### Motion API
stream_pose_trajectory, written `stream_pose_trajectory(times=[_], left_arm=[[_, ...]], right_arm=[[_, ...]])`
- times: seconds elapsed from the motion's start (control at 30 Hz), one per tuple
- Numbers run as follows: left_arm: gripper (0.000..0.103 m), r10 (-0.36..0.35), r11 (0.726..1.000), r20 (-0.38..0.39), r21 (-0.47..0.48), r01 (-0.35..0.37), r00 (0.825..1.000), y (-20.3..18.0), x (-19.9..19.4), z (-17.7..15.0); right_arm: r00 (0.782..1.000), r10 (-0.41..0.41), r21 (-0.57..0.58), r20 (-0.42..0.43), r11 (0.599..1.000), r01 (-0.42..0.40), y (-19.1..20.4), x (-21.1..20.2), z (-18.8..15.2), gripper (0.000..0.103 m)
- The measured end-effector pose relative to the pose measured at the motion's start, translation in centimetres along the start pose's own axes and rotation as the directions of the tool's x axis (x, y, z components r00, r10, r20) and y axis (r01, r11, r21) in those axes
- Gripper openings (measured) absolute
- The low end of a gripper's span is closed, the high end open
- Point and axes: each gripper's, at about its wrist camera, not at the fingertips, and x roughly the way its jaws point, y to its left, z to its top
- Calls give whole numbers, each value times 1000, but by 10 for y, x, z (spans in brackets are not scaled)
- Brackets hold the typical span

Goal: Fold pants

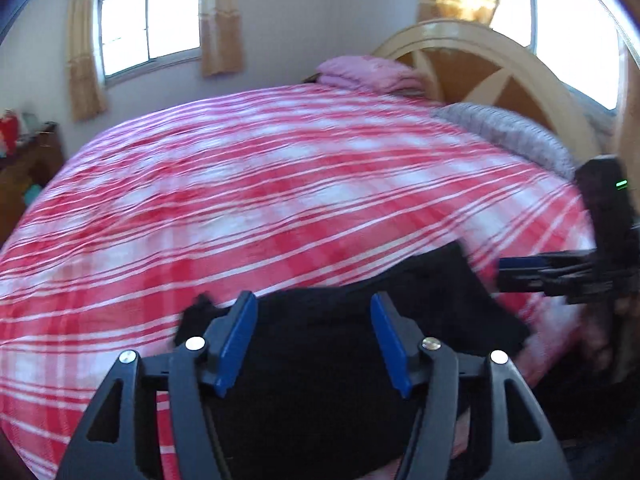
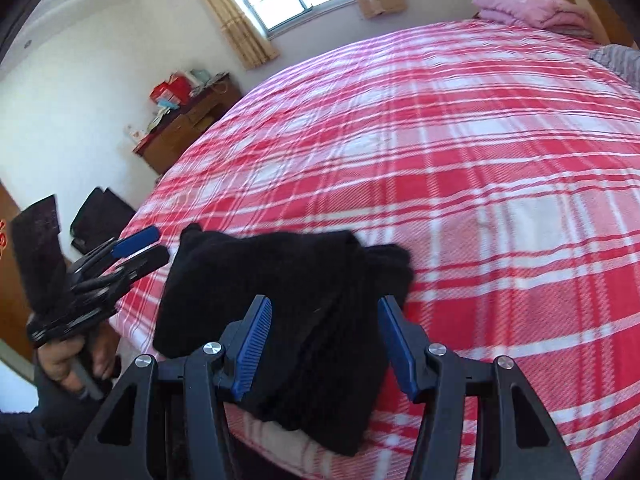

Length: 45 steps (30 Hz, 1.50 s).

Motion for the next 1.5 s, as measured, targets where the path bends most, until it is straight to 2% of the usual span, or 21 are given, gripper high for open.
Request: stream_pose_trajectory(times=[0.1,0.2,0.27,0.33,0.43,0.63,0.83,1.07,1.2,1.23,1.3,1.4,1.47,1.5], left_arm=[[62,79,996,-33,-25,-80,996,20,11,-15],[62,72,994,-61,-79,-76,996,35,22,-23],[63,78,993,-66,-88,-83,995,38,26,-26],[66,83,993,-67,-82,-88,994,37,29,-28],[69,97,992,-64,-71,-102,993,34,28,-31],[73,100,992,-63,-70,-105,993,36,27,-31],[88,98,992,-61,-73,-103,993,35,28,-32],[95,103,993,-74,-52,-107,992,33,33,-35],[100,112,992,-80,-49,-116,990,35,38,-39],[100,110,992,-87,-57,-115,990,38,40,-40],[100,102,992,-94,-70,-108,990,40,42,-42],[101,100,991,-94,-79,-108,990,42,42,-42],[101,105,991,-92,-74,-112,990,40,41,-42],[101,108,991,-91,-70,-115,990,39,41,-42]], right_arm=[[999,-10,-27,-43,1000,9,10,12,-7,57],[998,-29,-30,-61,999,27,10,24,-14,56],[997,-28,-38,-67,999,25,10,29,-16,44],[998,-15,-60,-59,998,11,13,27,-17,26],[999,-17,-117,-34,993,13,25,20,-20,20],[999,-38,-177,22,983,41,39,2,-19,19],[998,-57,-155,41,986,63,31,-13,-19,19],[996,-68,-70,-55,995,64,-3,5,-25,19],[996,-59,-65,-65,996,55,-6,6,-24,20],[996,-66,-78,-61,995,61,-5,4,-25,25],[994,-104,-92,-40,991,100,0,0,-22,30],[985,-166,-141,47,975,171,15,-15,-15,30],[985,-146,-161,91,974,160,25,-24,-9,31],[987,-124,-164,102,976,140,28,-26,-6,35]])
